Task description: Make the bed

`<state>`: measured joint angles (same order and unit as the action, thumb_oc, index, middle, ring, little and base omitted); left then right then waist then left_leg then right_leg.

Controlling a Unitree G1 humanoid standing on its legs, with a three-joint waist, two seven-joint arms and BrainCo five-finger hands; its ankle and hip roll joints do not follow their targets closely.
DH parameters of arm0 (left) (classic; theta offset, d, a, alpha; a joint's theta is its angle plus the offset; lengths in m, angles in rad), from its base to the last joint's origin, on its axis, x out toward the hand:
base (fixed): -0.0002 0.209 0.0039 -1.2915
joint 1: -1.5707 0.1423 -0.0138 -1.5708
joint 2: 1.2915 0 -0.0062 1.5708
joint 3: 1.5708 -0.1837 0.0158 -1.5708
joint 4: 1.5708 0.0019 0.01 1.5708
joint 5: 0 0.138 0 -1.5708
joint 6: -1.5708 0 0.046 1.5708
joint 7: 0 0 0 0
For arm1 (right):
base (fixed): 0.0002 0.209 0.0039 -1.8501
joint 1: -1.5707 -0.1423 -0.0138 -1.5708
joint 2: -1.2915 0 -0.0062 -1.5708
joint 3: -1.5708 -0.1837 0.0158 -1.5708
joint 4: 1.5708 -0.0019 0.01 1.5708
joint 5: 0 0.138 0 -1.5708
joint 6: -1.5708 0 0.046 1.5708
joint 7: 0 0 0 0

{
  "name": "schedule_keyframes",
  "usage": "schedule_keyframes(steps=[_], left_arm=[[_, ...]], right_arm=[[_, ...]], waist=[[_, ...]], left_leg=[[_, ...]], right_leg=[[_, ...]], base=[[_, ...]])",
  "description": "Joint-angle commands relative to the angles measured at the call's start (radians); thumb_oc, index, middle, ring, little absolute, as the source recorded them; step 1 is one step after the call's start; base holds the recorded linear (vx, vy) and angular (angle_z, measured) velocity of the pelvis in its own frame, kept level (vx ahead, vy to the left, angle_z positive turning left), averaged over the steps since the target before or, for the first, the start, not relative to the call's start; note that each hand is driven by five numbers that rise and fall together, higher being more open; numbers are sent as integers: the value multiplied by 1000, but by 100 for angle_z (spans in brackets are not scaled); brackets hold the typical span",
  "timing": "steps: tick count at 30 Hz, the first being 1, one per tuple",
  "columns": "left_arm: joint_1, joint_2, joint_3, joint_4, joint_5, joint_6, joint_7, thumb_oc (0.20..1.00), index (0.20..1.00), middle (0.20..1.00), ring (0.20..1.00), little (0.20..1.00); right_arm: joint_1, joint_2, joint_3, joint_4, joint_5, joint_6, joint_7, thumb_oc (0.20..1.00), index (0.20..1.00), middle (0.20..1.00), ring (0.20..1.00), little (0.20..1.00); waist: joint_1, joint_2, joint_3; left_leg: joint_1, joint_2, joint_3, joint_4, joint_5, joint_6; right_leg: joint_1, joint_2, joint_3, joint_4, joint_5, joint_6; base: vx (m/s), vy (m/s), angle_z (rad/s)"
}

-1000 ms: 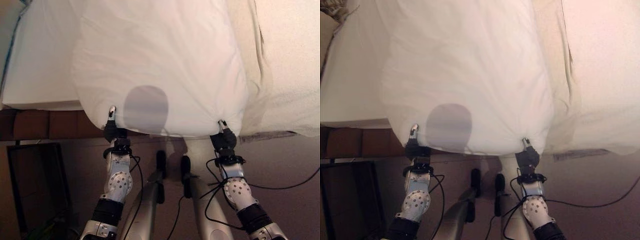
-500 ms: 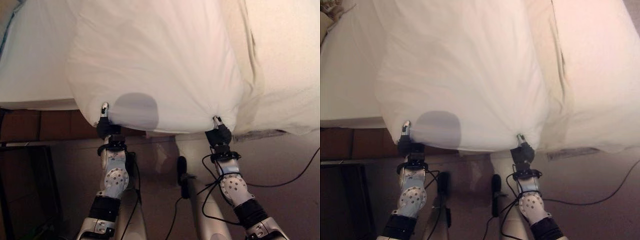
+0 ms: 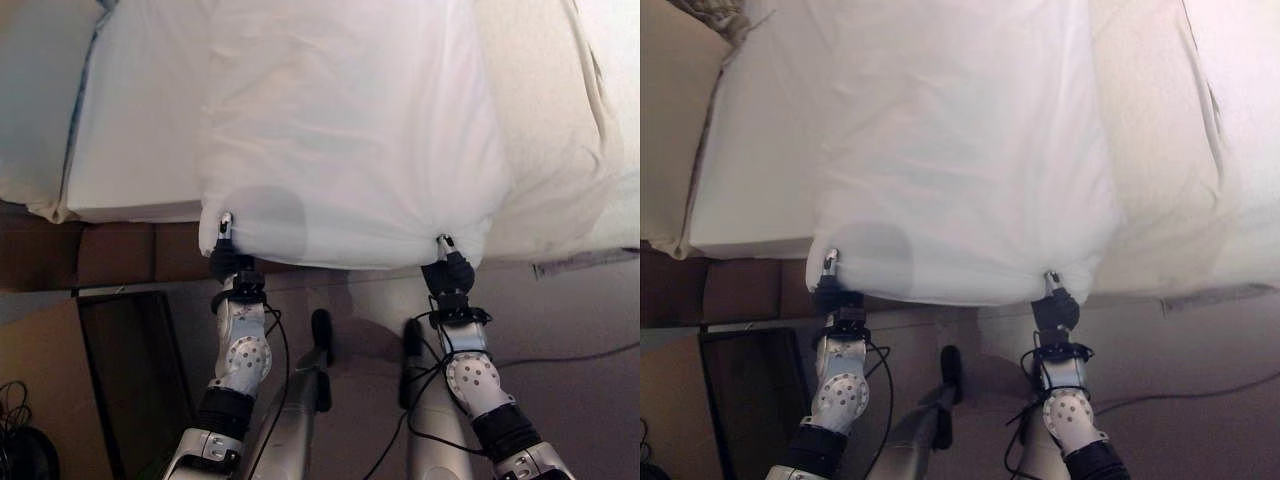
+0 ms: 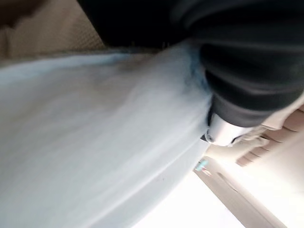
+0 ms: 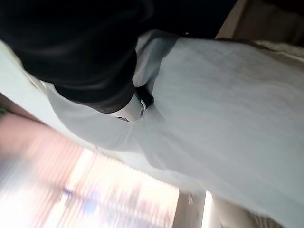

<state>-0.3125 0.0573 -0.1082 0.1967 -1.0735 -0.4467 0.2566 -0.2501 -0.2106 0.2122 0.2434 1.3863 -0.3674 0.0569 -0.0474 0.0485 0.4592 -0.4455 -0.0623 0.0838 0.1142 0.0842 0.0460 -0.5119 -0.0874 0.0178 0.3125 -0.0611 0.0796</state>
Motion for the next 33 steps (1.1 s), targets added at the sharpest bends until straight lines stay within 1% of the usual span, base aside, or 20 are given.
schedule_keyframes(steps=[1,4,10,11,12,13,14,15,16,17,18,19,20,21,22,24,25,28,31,33], left_arm=[[-10,72,67,-54,62,-69,8,200,200,200,200,200],[1,64,64,-59,51,-68,15,200,200,200,200,200],[0,56,56,-34,39,-64,26,200,200,200,200,200],[-14,52,51,-10,53,-69,34,200,200,200,200,200],[-15,52,51,-9,54,-70,34,200,200,200,200,200],[-28,49,57,8,74,-81,50,200,200,200,200,200],[-29,49,57,8,75,-81,50,200,200,200,200,200],[-33,39,92,40,67,-112,102,200,200,200,200,200],[-34,40,92,40,67,-112,102,200,200,200,200,200],[-36,55,119,63,136,-123,176,200,200,200,200,200],[-41,58,129,75,161,-133,216,200,200,200,200,200],[-48,68,137,92,203,-126,249,200,200,200,200,200],[-59,77,147,128,243,-118,288,200,200,200,200,200],[-79,68,151,158,234,-125,304,200,200,200,200,200],[-98,69,155,198,243,-125,325,200,200,200,200,200],[-127,69,153,233,260,-133,350,200,200,200,200,200],[-143,64,154,258,251,-137,355,200,200,200,200,200],[-163,50,163,348,256,-143,371,200,200,200,200,200],[-174,46,159,396,281,-143,390,200,200,200,200,200],[-184,47,168,461,286,-138,410,200,200,200,200,200]], right_arm=[[46,8,-21,-56,-9,-45,33,200,200,200,200,200],[43,0,-16,-40,-10,-41,29,200,200,200,200,200],[51,-20,-11,-19,-52,-29,8,200,200,200,200,200],[50,-30,-15,-3,-59,-29,8,200,200,200,200,200],[49,-30,-15,-3,-58,-29,8,200,200,200,200,200],[40,-45,-15,24,-92,-24,8,200,200,200,200,200],[39,-45,-15,25,-92,-24,8,200,200,200,200,200],[26,-41,6,76,-103,-16,-3,200,200,200,200,200],[25,-41,6,77,-103,-16,-2,200,200,200,200,200],[-1,-30,20,134,-100,-13,-10,200,200,200,200,200],[-23,-29,32,178,-110,-6,-13,200,200,200,200,200],[-37,-27,33,203,-123,-5,-17,200,200,200,200,200],[-59,-23,37,241,-131,-3,-20,200,200,200,200,200],[-81,-26,43,268,-145,4,-20,200,200,200,200,200],[-100,-35,56,305,-175,11,-29,200,200,200,200,200],[-132,-46,67,333,-215,20,-34,200,200,200,200,200],[-137,-53,71,351,-238,33,-33,200,200,200,200,200],[-156,-49,74,431,-261,56,-23,200,200,200,200,200],[-162,-37,83,496,-283,74,-15,200,200,200,200,200],[-181,-19,80,564,-291,88,-18,200,200,200,200,200]], waist=[[0,-66,-10],[7,-60,-19],[3,-51,-36],[-2,-51,-28],[-4,-49,-27],[11,-53,-8],[9,-53,-10],[25,-68,-13],[23,-69,-14],[33,-95,-21],[42,-105,-28],[48,-104,-34],[54,-100,-34],[55,-91,-34],[59,-78,-37],[69,-63,-27],[65,-60,-22],[63,-63,-11],[62,-57,-5],[66,-52,-6]], left_leg=[[13,-45,77,71,-108,-59],[3,-32,95,70,-109,-61],[11,-23,87,58,-96,-68],[-21,-8,96,152,-67,-118],[-26,-6,93,160,-71,-119],[-72,2,57,285,-13,-179],[-76,1,57,284,-10,-179],[-62,0,-27,285,-50,-154],[-65,-1,-27,283,-46,-153],[-57,74,-93,204,-63,-127],[-38,125,-131,103,-23,-125],[-30,157,-156,30,15,-126],[-17,188,-172,-47,61,-141],[9,210,-155,-107,83,-152],[37,216,-148,-157,78,-157],[37,196,-130,-165,82,-166],[19,173,-103,-118,58,-161],[-20,117,-66,-8,-3,-146],[-26,95,-53,28,-27,-137],[-24,85,-48,31,-37,-134]], right_leg=[[6,34,-45,-165,126,45],[17,30,-41,-191,143,55],[36,44,-39,-201,140,40],[60,34,-59,-208,129,25],[61,36,-62,-209,129,24],[82,40,-78,-188,110,-1],[79,39,-79,-189,113,-1],[78,53,-76,-155,96,-11],[75,52,-77,-156,98,-11],[75,54,-60,-148,84,-9],[71,56,-53,-147,81,-4],[61,58,-48,-142,80,0],[52,62,-43,-131,75,4],[40,56,-44,-123,71,10],[26,49,-41,-118,73,20],[-3,24,-35,-116,95,38],[-9,-6,-33,-122,107,52],[21,-60,-14,-153,133,78],[40,-87,3,-179,148,86],[58,-114,-5,-214,169,93]], base=[[-5,-11,21],[-14,-40,16],[-1,-167,0],[-31,-171,14],[-78,-299,54],[-55,-132,70],[-42,-198,89],[-1,-69,46],[30,-127,15],[45,-60,-14],[58,-25,-36],[39,93,-40],[15,176,-36],[11,283,-10],[-11,306,4],[-49,357,5],[-41,425,-2],[28,431,-5],[59,276,-3],[54,171,3]])
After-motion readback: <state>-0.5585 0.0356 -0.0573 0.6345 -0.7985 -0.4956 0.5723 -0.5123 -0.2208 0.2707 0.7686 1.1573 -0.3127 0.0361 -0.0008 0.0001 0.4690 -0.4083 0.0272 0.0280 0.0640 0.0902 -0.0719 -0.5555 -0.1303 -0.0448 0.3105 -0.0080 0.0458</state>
